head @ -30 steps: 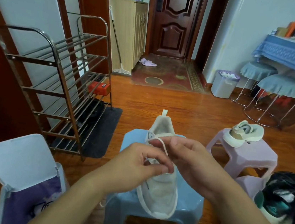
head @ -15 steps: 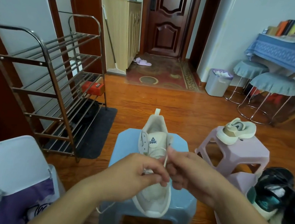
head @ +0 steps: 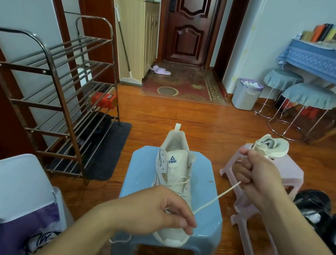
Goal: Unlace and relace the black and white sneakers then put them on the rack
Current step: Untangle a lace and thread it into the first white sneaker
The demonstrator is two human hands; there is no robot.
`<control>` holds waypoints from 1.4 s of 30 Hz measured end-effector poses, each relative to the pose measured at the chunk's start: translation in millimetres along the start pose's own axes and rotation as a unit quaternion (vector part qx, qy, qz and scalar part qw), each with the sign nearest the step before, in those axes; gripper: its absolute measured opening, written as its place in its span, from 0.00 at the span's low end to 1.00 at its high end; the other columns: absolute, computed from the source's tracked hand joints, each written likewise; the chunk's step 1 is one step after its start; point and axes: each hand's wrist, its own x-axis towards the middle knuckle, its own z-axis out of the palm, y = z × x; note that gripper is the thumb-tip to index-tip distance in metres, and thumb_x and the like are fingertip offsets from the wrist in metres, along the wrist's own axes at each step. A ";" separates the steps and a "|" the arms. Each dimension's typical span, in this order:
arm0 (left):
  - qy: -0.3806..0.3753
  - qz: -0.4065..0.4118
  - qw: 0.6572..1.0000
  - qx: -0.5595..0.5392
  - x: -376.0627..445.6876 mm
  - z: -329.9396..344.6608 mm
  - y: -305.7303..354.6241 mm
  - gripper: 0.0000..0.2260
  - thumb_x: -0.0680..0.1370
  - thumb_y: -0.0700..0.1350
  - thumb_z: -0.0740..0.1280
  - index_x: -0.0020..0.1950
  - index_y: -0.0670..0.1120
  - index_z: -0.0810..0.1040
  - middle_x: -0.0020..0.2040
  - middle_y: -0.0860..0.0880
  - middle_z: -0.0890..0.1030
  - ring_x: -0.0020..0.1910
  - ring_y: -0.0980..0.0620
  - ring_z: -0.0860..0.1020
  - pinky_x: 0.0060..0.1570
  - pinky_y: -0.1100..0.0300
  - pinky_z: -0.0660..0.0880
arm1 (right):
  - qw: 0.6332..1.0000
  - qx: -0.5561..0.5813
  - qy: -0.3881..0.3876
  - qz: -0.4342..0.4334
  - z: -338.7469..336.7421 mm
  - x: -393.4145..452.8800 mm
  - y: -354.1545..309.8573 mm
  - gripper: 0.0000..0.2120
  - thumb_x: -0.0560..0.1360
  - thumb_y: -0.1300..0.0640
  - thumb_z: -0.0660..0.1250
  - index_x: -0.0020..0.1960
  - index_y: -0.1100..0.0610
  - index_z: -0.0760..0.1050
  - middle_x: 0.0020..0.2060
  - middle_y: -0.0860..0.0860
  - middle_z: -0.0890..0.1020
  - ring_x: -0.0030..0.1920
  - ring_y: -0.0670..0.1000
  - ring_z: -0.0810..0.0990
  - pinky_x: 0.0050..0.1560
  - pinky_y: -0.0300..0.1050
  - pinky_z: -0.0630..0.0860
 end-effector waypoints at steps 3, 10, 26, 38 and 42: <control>0.108 0.008 0.994 -0.022 4.3 -4.1 0.1 0.10 0.81 0.46 0.70 0.57 0.61 0.84 0.55 0.62 0.84 0.52 0.64 0.82 0.57 0.66 0.75 | 0.935 -0.324 -0.014 -0.145 15.8 -8.8 8.4 0.12 0.85 0.53 0.58 0.57 0.52 0.80 0.30 0.50 0.74 0.30 0.50 0.69 0.31 0.45 0.66; 0.368 -0.041 0.923 0.107 30.5 -27.9 -19.5 0.10 0.81 0.47 0.68 0.57 0.61 0.81 0.33 0.55 0.76 0.27 0.60 0.72 0.32 0.62 0.69 | 0.689 -0.620 -0.145 -0.346 62.0 -50.0 40.4 0.02 0.82 0.49 0.61 0.50 0.44 0.71 0.36 0.44 0.81 0.35 0.45 0.78 0.34 0.46 0.72; 0.350 -0.114 0.896 0.247 45.7 -15.9 -20.3 0.04 0.81 0.50 0.62 0.55 0.56 0.76 0.48 0.54 0.81 0.46 0.51 0.79 0.42 0.55 0.77 | 0.581 -0.686 -0.072 -0.431 71.5 -37.7 73.7 0.09 0.76 0.54 0.69 0.38 0.51 0.75 0.32 0.45 0.75 0.29 0.49 0.75 0.27 0.48 0.75; 0.357 -0.137 0.840 0.386 50.2 -2.8 -13.8 0.07 0.84 0.47 0.57 0.58 0.49 0.74 0.51 0.50 0.71 0.46 0.44 0.79 0.40 0.51 0.71 | 0.789 -0.510 -0.029 -0.342 74.7 -40.4 88.6 0.03 0.74 0.59 0.75 0.42 0.53 0.85 0.38 0.40 0.73 0.40 0.38 0.72 0.40 0.28 0.67; 0.386 -0.126 0.860 0.309 51.7 -2.7 -18.5 0.06 0.83 0.49 0.59 0.54 0.53 0.75 0.50 0.52 0.71 0.45 0.48 0.77 0.43 0.52 0.75 | 0.728 -0.555 -0.026 -0.401 74.0 -40.7 92.9 0.05 0.71 0.59 0.76 0.37 0.54 0.83 0.36 0.45 0.74 0.40 0.48 0.73 0.36 0.45 0.74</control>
